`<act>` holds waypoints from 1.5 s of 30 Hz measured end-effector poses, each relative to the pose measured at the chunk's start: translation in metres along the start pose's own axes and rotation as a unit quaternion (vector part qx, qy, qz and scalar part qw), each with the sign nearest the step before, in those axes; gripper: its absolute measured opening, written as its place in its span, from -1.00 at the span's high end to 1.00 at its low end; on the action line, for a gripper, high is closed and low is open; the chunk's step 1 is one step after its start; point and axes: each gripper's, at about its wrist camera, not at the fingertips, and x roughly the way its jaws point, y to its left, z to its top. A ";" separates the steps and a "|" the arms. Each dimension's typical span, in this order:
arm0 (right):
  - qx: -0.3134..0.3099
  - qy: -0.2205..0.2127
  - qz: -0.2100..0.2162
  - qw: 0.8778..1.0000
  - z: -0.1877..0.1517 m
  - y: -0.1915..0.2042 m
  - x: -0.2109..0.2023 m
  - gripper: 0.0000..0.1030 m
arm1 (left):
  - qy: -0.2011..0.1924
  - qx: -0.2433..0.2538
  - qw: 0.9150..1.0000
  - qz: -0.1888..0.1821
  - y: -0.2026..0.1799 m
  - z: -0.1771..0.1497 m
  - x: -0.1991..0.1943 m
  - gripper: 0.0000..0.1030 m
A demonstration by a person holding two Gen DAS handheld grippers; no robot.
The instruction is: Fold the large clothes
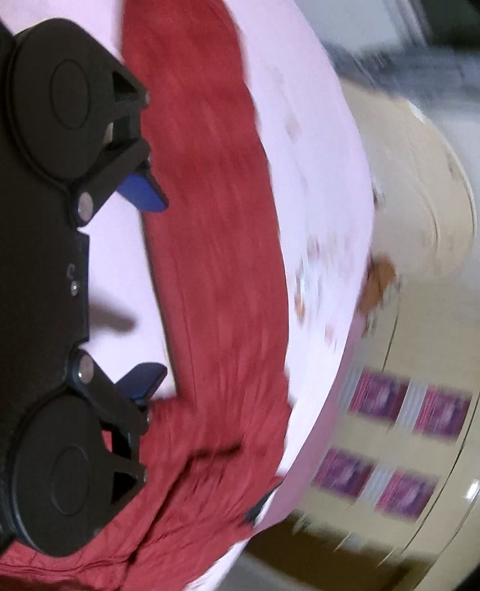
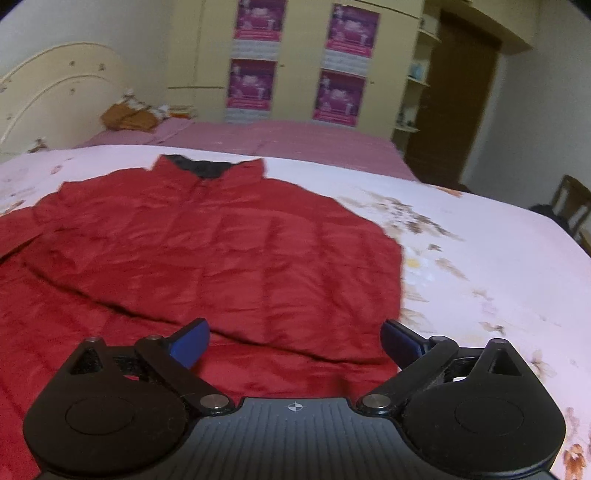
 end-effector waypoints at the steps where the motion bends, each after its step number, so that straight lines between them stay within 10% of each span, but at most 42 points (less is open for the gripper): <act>1: -0.005 -0.003 0.008 1.000 0.001 0.004 0.001 -0.92 | -0.001 -0.026 1.000 0.007 0.015 -0.004 -0.007 -0.59; 7: -0.017 -0.016 0.068 0.997 0.010 0.028 0.007 -0.87 | -0.025 -0.225 0.974 0.022 0.098 -0.030 -0.039 -0.49; 10: -0.002 -0.004 0.083 0.997 0.014 0.033 0.012 0.40 | -0.055 -0.304 0.951 0.014 0.129 -0.034 -0.044 -0.48; 19: 0.022 -0.002 0.083 0.996 0.020 0.035 0.012 0.40 | -0.114 -0.434 0.894 -0.012 0.182 -0.032 -0.030 -0.34; 20: 0.026 -0.002 0.080 0.996 0.020 0.035 0.012 0.40 | -0.117 -0.434 0.893 -0.010 0.188 -0.031 -0.029 -0.26; 23: 0.034 0.002 0.074 0.997 0.021 0.033 0.013 0.40 | -0.100 -0.422 0.901 -0.007 0.192 -0.023 -0.016 0.78; 32: 0.059 0.009 0.067 0.996 0.022 0.036 0.020 0.40 | -0.131 -0.250 0.959 -0.034 0.131 0.027 -0.020 0.88; 45: 0.109 0.005 0.055 0.992 0.026 0.041 0.028 0.40 | -0.074 -0.013 0.982 -0.176 -0.039 0.047 0.017 0.88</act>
